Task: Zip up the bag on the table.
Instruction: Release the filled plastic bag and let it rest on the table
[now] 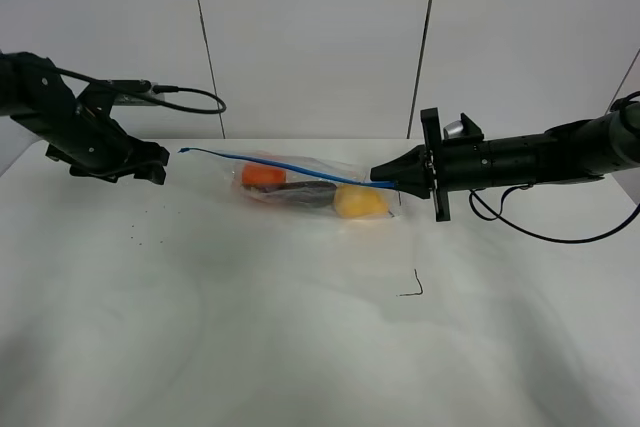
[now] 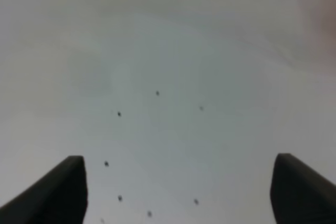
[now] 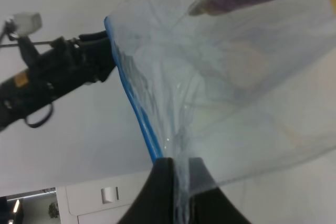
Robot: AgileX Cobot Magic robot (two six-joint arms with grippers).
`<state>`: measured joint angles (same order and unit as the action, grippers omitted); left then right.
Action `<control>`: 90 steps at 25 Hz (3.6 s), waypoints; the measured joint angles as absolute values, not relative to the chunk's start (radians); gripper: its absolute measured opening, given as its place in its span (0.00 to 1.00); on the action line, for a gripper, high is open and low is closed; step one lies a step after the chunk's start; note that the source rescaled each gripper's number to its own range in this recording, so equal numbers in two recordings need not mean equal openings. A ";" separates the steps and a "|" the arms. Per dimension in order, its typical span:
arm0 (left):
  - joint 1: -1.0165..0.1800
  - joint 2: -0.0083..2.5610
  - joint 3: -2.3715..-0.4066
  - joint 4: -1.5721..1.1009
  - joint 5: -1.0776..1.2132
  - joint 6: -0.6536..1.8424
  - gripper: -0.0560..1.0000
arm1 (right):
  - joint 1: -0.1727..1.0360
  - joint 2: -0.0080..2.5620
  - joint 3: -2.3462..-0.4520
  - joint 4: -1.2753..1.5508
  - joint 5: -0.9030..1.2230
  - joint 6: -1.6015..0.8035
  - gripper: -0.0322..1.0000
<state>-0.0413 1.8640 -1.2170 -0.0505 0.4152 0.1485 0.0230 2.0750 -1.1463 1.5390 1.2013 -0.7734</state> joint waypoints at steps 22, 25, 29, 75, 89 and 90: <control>-0.041 1.864 -1.584 0.038 1.185 -0.034 1.00 | 0.023 2.075 -1.146 1.526 1.201 -0.773 0.03; -0.041 1.840 -1.574 0.039 1.185 -0.034 1.00 | 0.023 2.075 -1.146 1.513 1.201 -0.773 0.03; -0.041 1.750 -1.517 0.044 1.185 -0.042 1.00 | 0.023 2.075 -1.146 1.500 1.202 -0.773 0.03; 0.013 0.410 -0.502 0.032 1.052 -0.012 1.00 | 0.023 2.075 -1.146 1.498 1.202 -0.773 0.03; 0.023 0.120 -0.499 0.032 1.050 -0.012 1.00 | 0.023 2.075 -1.146 1.498 1.202 -0.773 0.03; 0.023 0.082 -0.499 0.032 1.050 -0.012 1.00 | 0.023 2.075 -1.146 1.498 1.202 -0.773 0.03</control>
<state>0.0232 0.0820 -0.4988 0.0321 1.0499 -0.0122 0.0230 2.0750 -1.1463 1.4976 1.2022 -0.7734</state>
